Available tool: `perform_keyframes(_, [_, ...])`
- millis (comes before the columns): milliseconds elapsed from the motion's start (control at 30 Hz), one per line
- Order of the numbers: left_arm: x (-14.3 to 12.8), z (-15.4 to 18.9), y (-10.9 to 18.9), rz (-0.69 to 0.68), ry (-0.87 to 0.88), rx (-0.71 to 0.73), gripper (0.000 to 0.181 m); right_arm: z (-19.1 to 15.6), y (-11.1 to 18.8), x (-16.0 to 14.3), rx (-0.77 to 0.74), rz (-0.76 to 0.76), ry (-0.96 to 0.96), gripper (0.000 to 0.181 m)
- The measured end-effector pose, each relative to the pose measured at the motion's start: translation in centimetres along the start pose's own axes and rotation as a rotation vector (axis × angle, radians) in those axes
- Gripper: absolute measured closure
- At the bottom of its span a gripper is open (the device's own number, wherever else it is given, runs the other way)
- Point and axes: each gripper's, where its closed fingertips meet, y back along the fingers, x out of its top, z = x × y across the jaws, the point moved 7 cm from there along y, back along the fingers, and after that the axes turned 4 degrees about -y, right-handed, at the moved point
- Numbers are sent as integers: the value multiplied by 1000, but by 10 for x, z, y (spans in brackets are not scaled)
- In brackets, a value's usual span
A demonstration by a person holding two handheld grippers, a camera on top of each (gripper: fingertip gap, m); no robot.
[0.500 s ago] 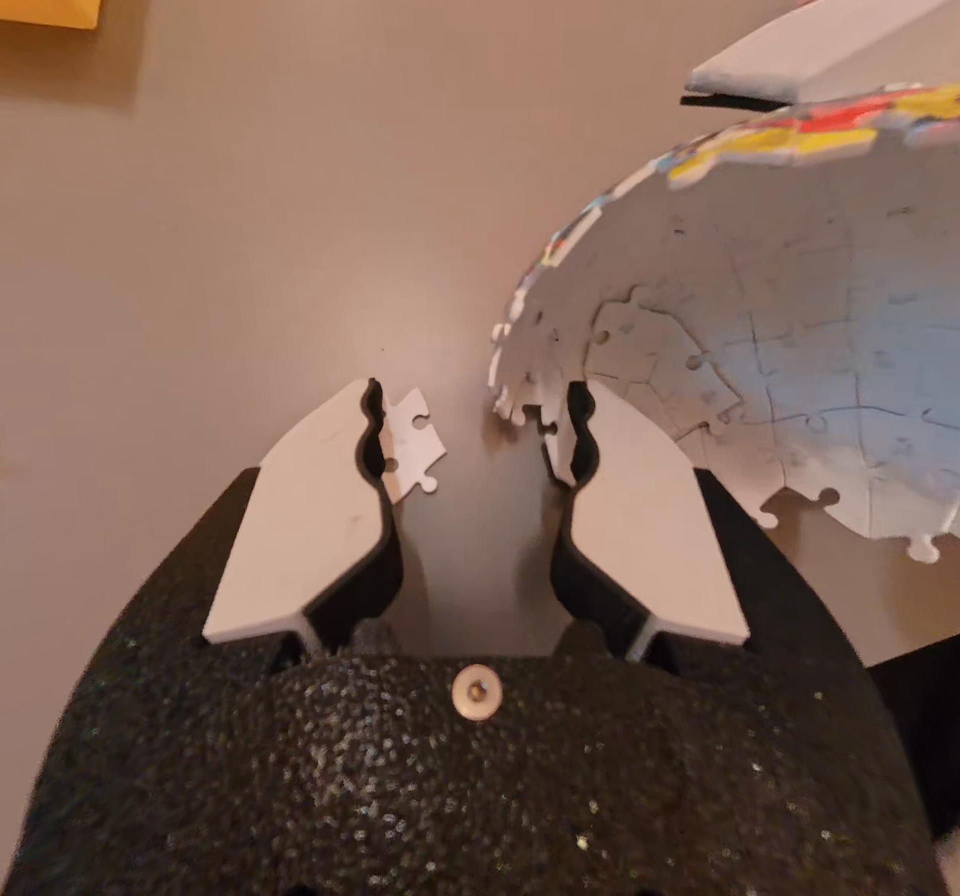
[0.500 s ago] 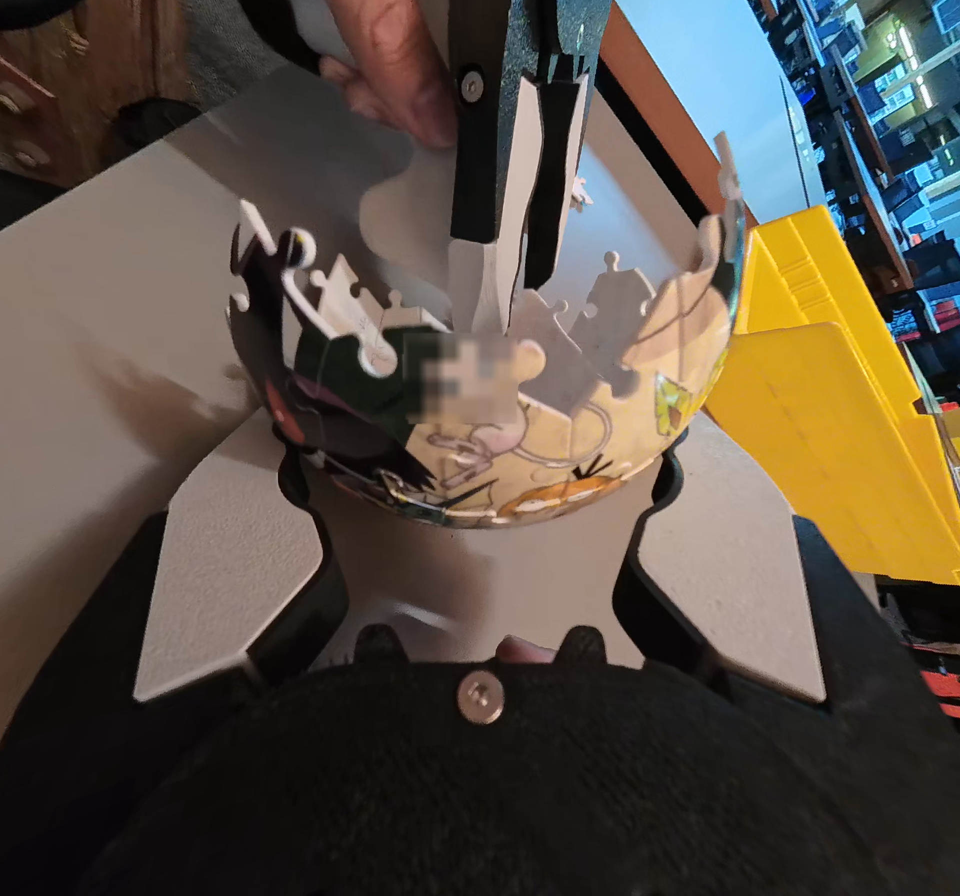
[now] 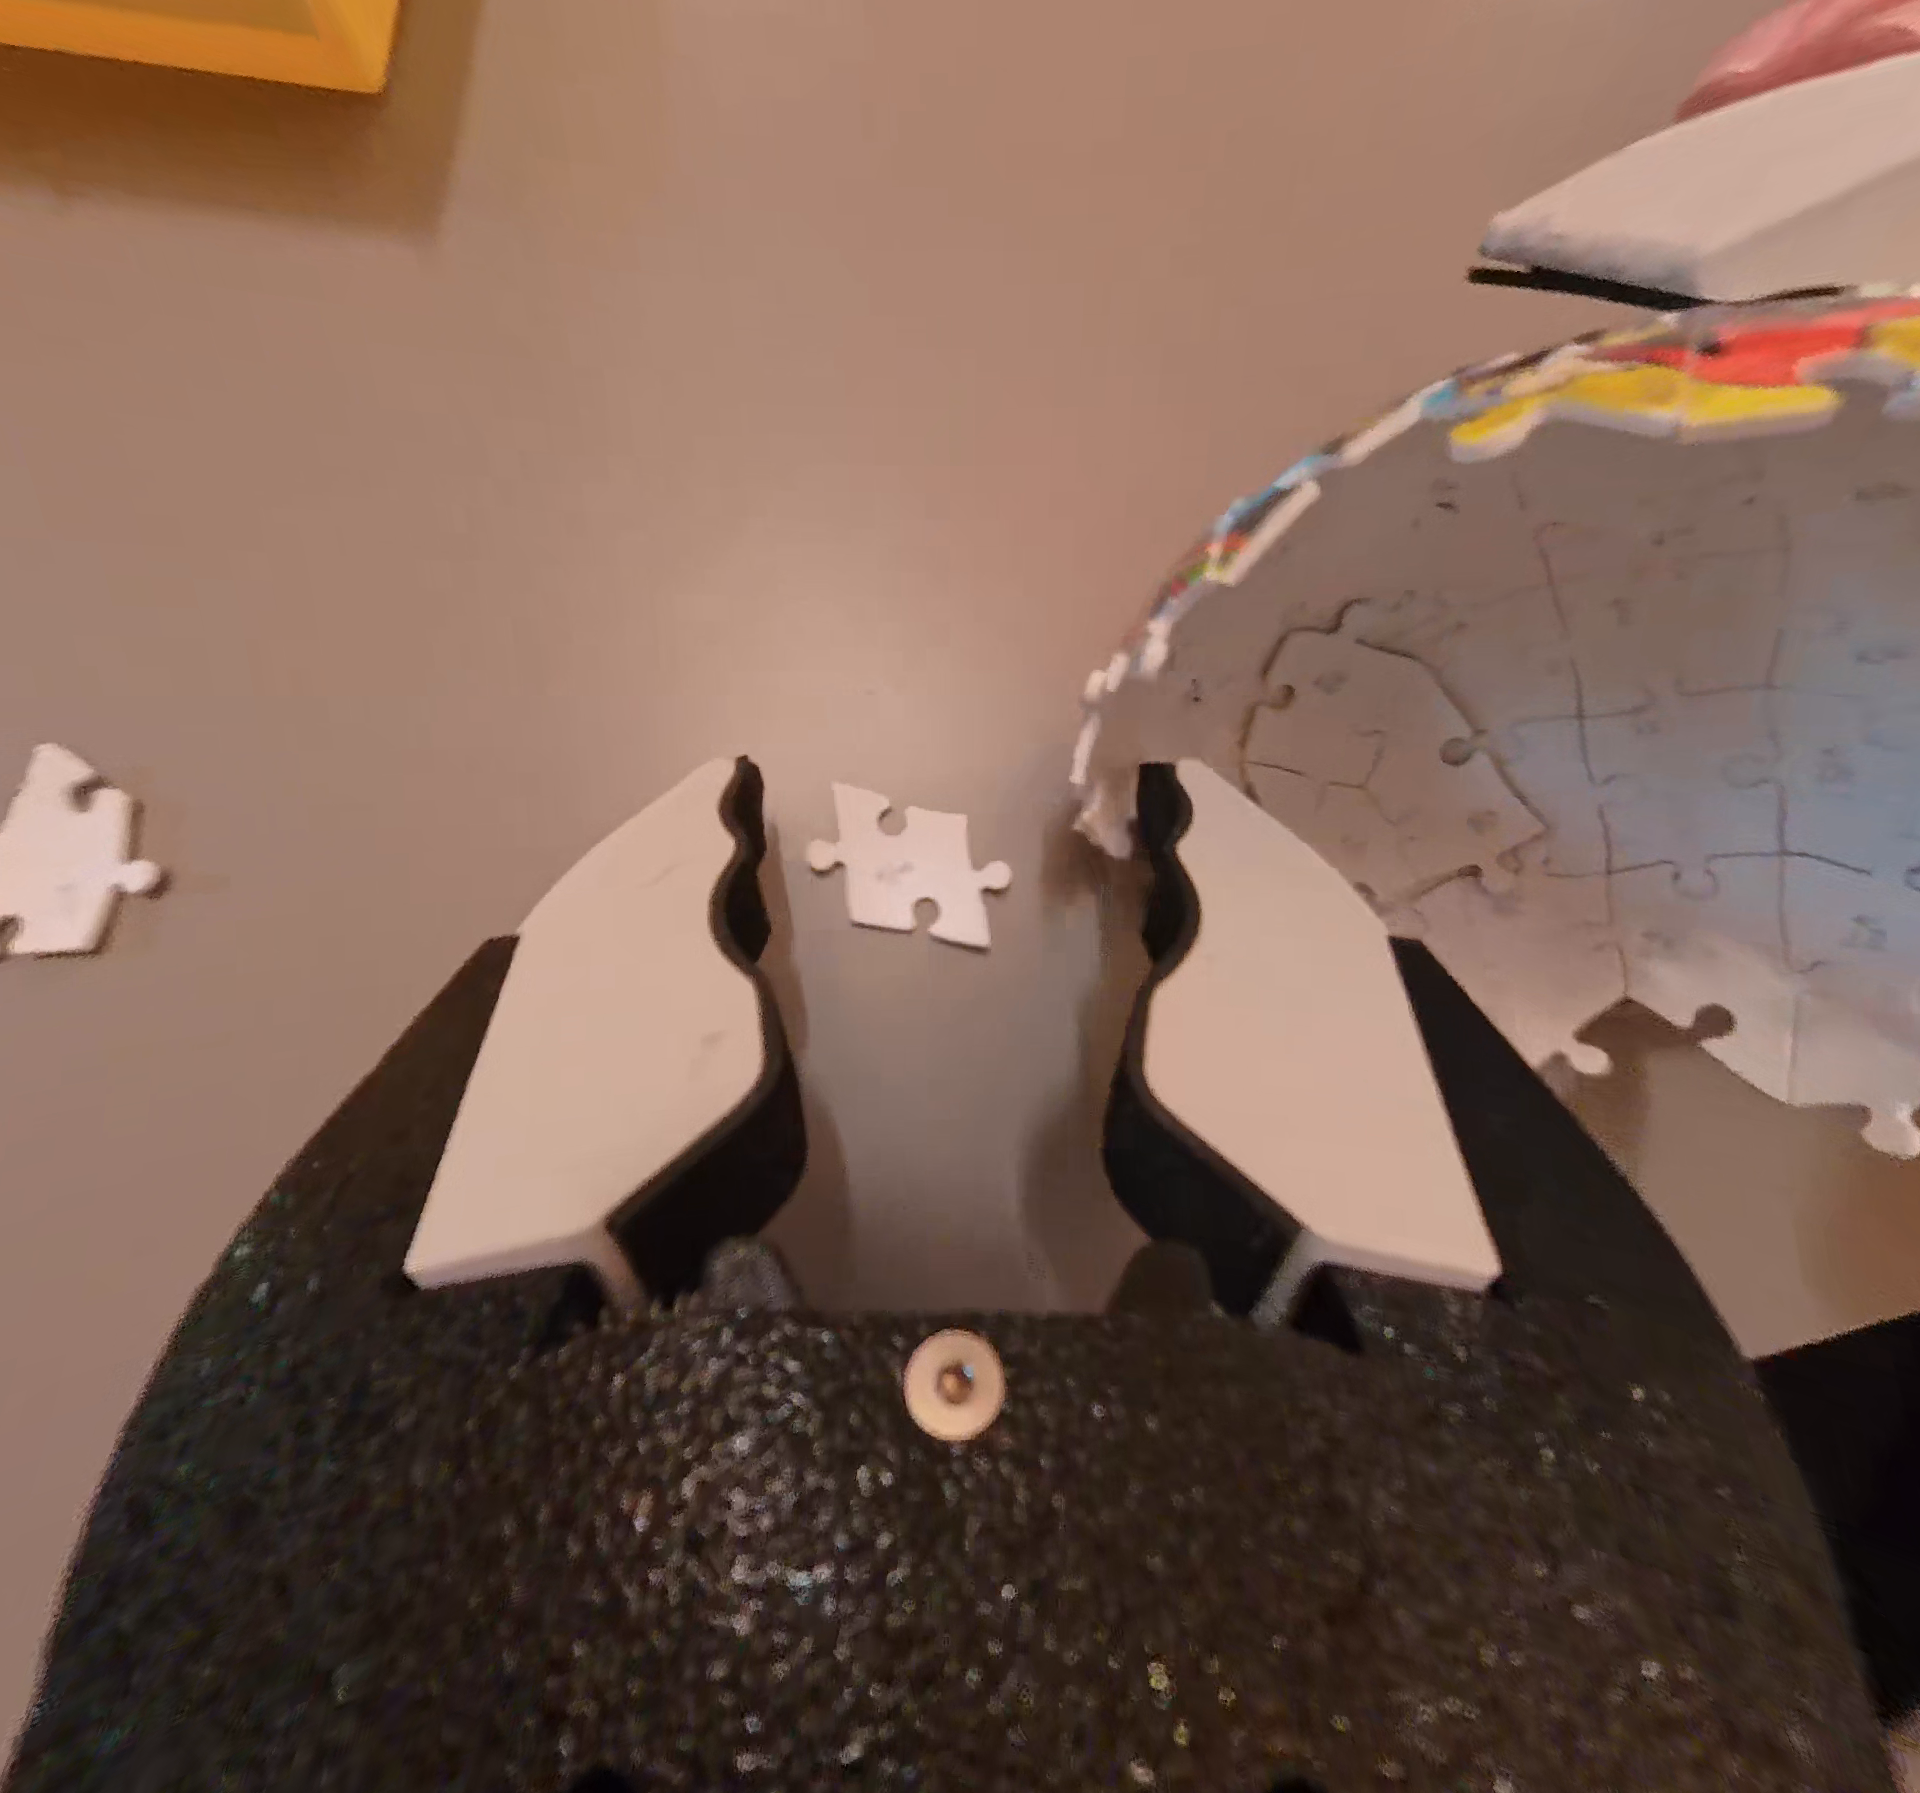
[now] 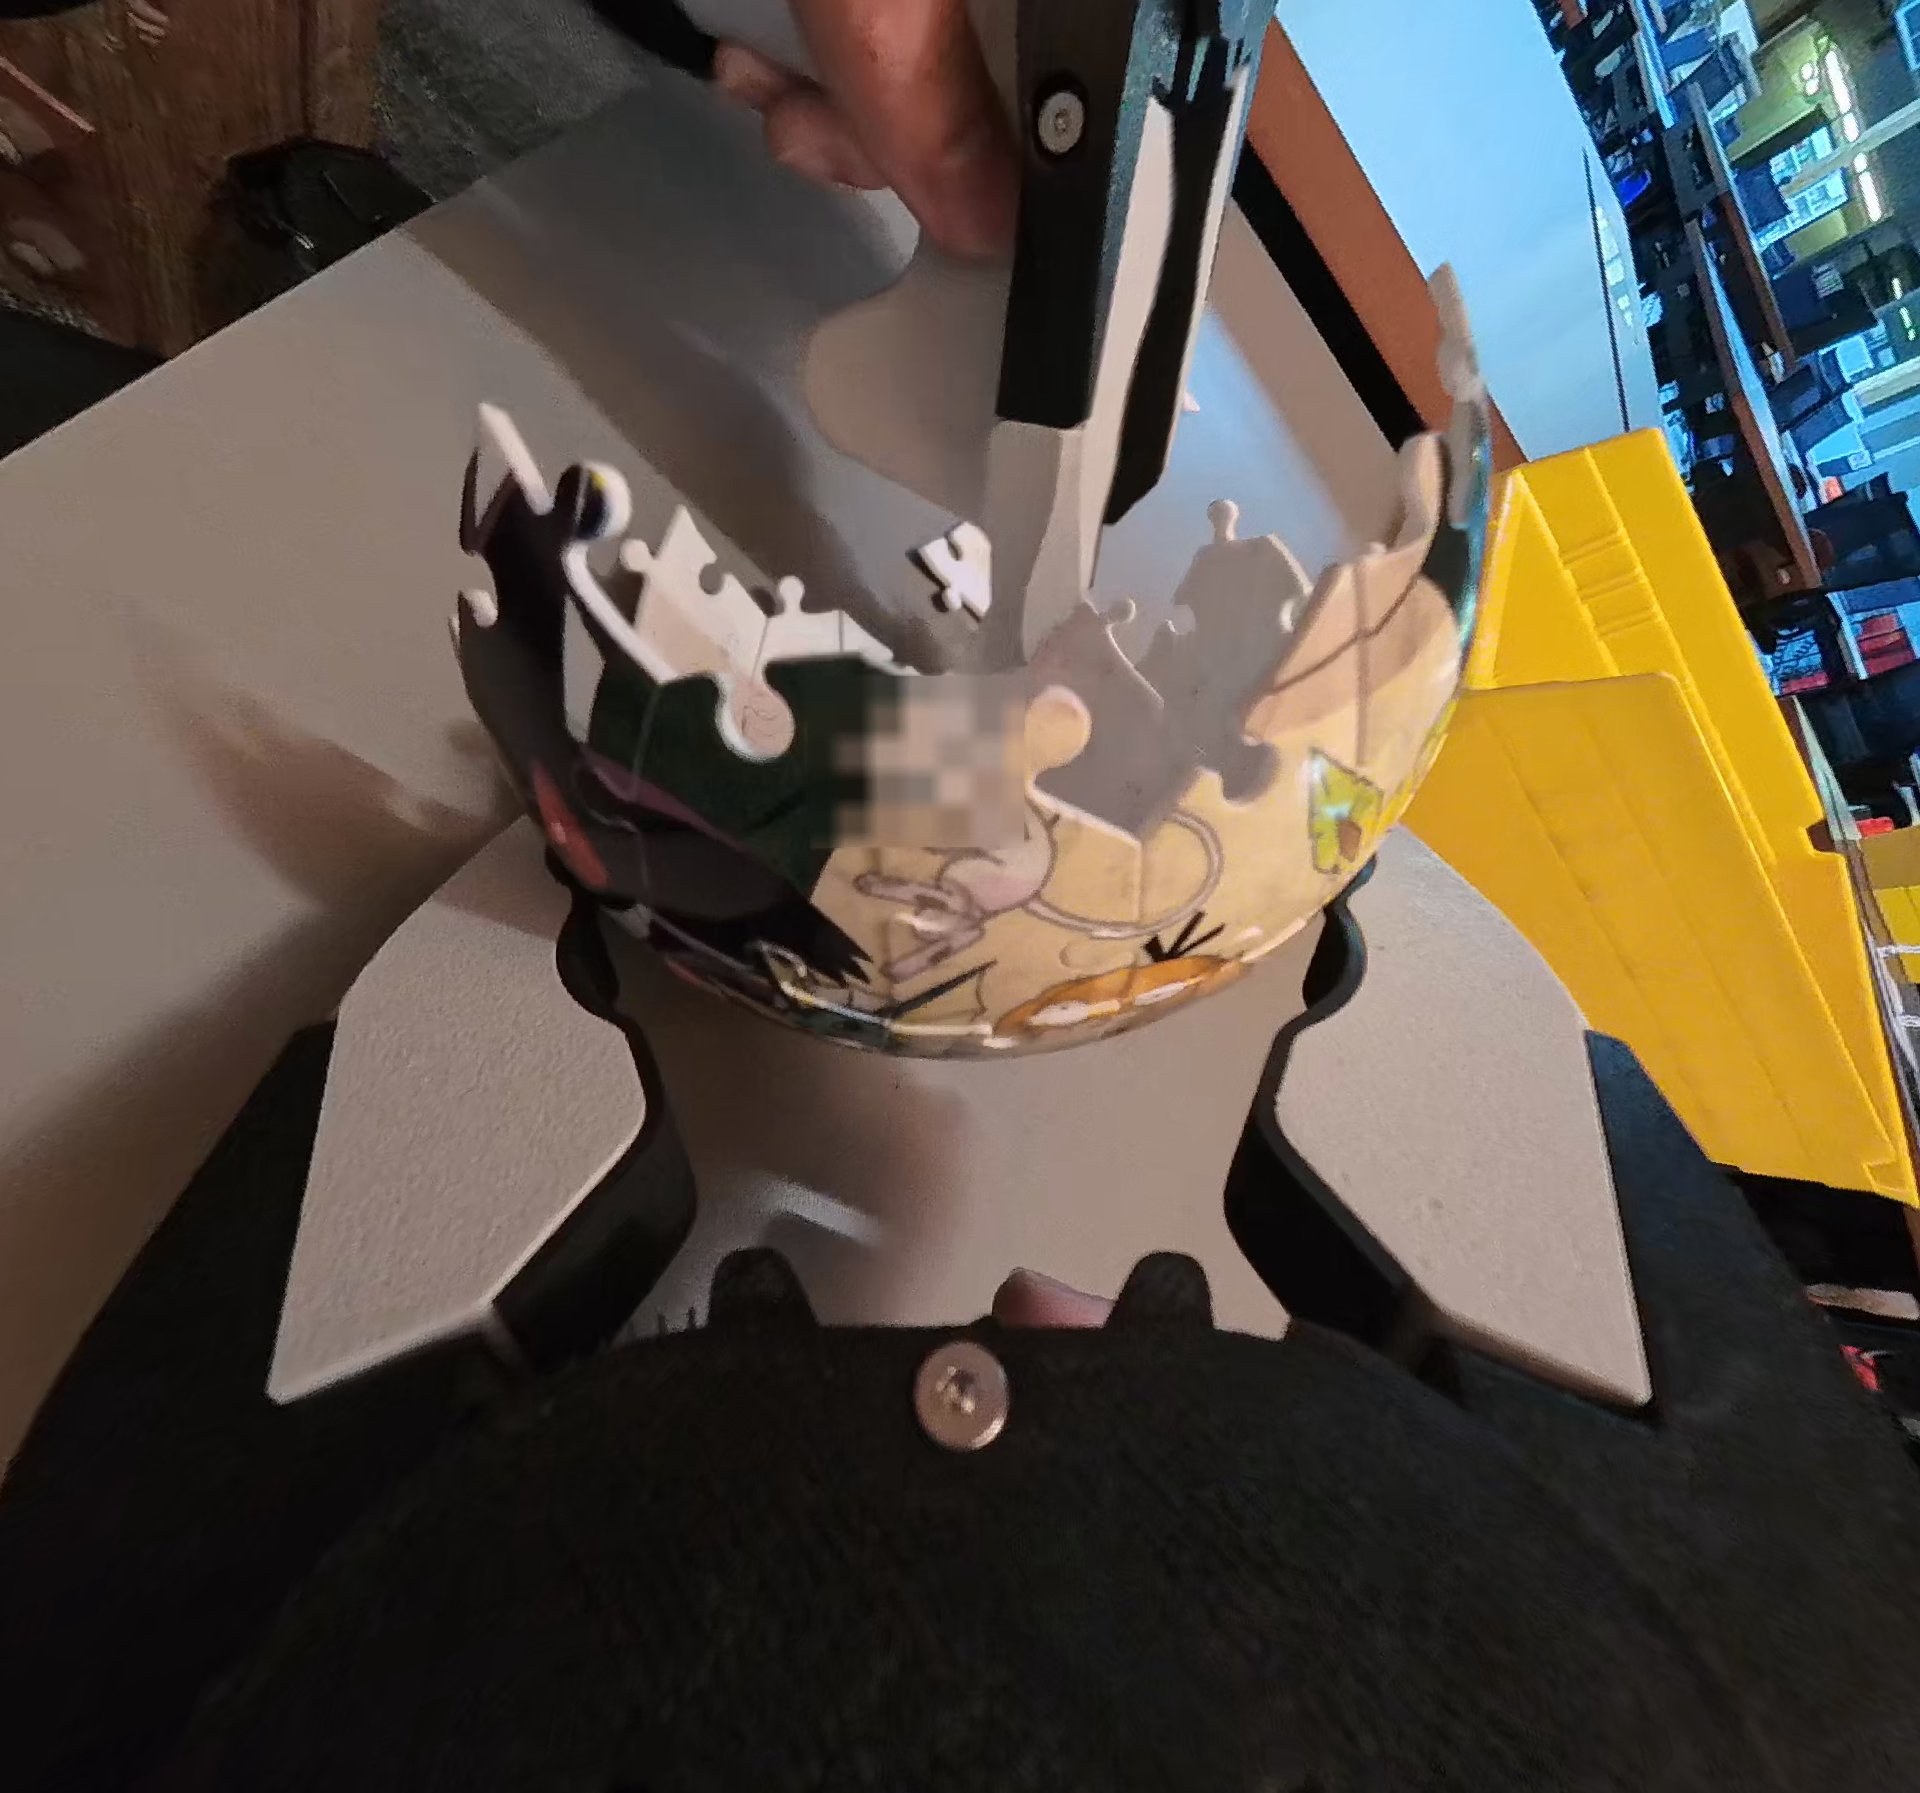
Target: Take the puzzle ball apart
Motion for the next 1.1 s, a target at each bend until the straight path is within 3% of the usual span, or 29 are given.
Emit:
perform_keyframes(400, [-4, -10, -13, -59, 23, -21, 104, 16, -12, 1, 126, -108, -82, 52])
perform_keyframes(633, [-1, -16, -15, -154, -57, -6, 109, 34, -24, 6, 236, 39, -170, 53])
perform_keyframes(900, [7, -26, -22, -227, -194, -31, 94, 46, -30, 4, 296, 214, -231, 52])
perform_keyframes(1000, [9, -35, -25, -236, -184, -25, 80, 50, -33, -1, 278, 270, -229, 46])
perform_keyframes(1100, [9, -40, -26, -215, -176, -36, 80, 51, -35, -1, 254, 288, -209, 48])
